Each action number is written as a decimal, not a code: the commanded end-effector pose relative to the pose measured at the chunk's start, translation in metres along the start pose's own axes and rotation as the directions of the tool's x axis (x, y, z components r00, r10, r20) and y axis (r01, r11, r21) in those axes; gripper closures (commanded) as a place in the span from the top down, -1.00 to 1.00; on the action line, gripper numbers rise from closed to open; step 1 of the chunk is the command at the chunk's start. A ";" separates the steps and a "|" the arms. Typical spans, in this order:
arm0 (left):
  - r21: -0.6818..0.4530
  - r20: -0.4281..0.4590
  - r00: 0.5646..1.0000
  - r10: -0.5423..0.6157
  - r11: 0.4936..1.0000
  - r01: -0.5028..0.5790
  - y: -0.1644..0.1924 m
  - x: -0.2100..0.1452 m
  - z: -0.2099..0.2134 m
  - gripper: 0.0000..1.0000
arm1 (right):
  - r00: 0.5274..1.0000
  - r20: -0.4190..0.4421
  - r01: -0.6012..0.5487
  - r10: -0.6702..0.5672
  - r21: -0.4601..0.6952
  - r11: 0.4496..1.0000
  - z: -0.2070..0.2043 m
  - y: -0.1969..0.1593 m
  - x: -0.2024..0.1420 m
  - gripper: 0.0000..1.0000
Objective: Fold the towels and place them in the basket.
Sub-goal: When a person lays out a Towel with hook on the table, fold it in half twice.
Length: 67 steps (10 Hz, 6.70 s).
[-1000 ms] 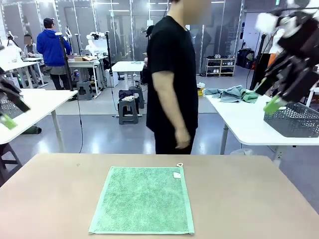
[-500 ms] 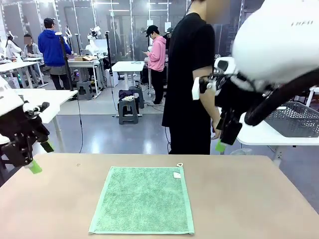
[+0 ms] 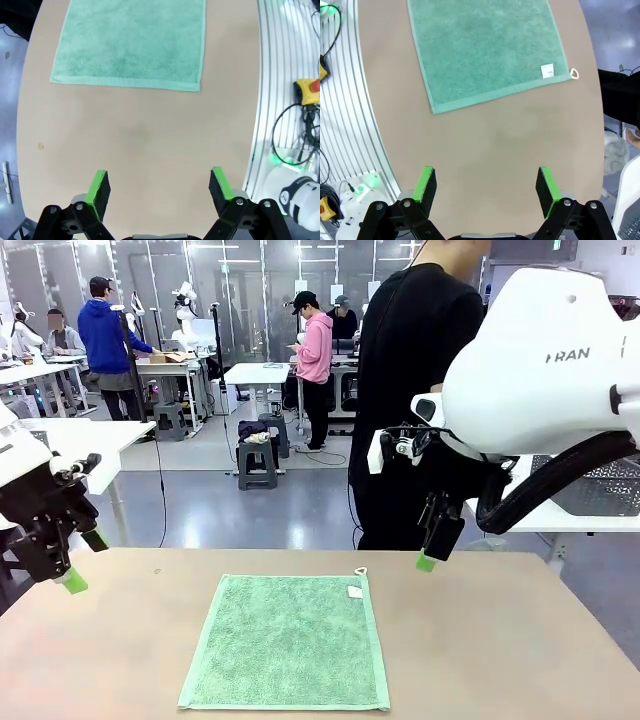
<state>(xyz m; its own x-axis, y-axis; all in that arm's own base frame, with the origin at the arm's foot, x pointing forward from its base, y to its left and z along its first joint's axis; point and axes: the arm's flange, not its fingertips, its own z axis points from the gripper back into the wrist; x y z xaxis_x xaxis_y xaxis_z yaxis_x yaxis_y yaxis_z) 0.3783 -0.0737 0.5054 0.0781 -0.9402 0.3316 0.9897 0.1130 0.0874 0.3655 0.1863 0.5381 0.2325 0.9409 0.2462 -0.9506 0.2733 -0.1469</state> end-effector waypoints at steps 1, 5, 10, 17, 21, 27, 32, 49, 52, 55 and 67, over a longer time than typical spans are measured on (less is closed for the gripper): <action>0.005 -0.007 1.000 -0.005 1.000 0.005 -0.001 0.002 0.002 1.00 | 1.000 -0.008 0.005 -0.005 -0.010 1.000 0.001 -0.001 0.000 1.00; -0.002 0.005 1.000 -0.006 1.000 0.006 -0.001 0.002 0.000 1.00 | 1.000 0.001 -0.001 0.001 0.000 1.000 0.001 -0.001 -0.001 1.00; 0.023 -0.234 0.972 -0.009 1.000 0.014 0.001 0.081 -0.060 1.00 | 0.998 -0.019 -0.055 0.055 -0.029 0.998 -0.052 0.021 0.027 1.00; -0.051 -0.299 0.954 -0.008 0.999 -0.007 -0.049 0.095 -0.163 1.00 | 0.980 -0.191 -0.042 0.054 0.065 0.997 -0.145 0.078 0.052 1.00; -0.008 -0.308 0.950 -0.047 0.999 0.047 -0.083 0.091 -0.185 1.00 | 0.972 -0.219 -0.072 0.089 0.084 0.994 -0.173 0.085 0.035 1.00; -0.049 -0.291 0.954 -0.077 0.997 0.065 -0.077 0.098 -0.183 1.00 | 0.972 -0.218 -0.063 0.086 0.109 0.992 -0.172 0.085 0.033 1.00; -0.026 -0.256 0.959 -0.124 0.992 0.122 -0.081 0.089 -0.195 1.00 | 0.966 -0.215 -0.125 0.144 0.101 0.987 -0.185 0.090 0.031 1.00; -0.067 -0.259 0.952 -0.163 0.986 0.150 -0.098 0.057 -0.249 1.00 | 0.959 -0.166 -0.197 0.228 0.185 0.963 -0.249 0.085 0.013 1.00; -0.077 -0.250 0.956 -0.157 0.987 0.142 -0.099 0.054 -0.251 1.00 | 0.960 -0.174 -0.185 0.218 0.184 0.965 -0.253 0.081 0.011 1.00; -0.077 -0.252 0.955 -0.157 0.987 0.142 -0.100 0.052 -0.254 1.00 | 0.961 -0.171 -0.186 0.218 0.181 0.966 -0.254 0.081 0.010 1.00; -0.063 -0.334 0.922 -0.197 0.980 0.187 -0.094 0.060 -0.251 -1.00 | 0.952 -0.196 -0.209 0.235 0.144 0.967 -0.243 0.078 0.020 -0.93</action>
<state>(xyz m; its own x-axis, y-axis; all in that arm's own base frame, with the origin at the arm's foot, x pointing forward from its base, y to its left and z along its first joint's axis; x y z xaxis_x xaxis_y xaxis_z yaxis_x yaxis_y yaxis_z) 0.3554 -0.2444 0.2994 -0.0795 -0.9968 -0.0100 0.9894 -0.0801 0.1214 0.3443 0.2732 0.2957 0.0447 0.9983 0.0360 -0.9971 0.0469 -0.0601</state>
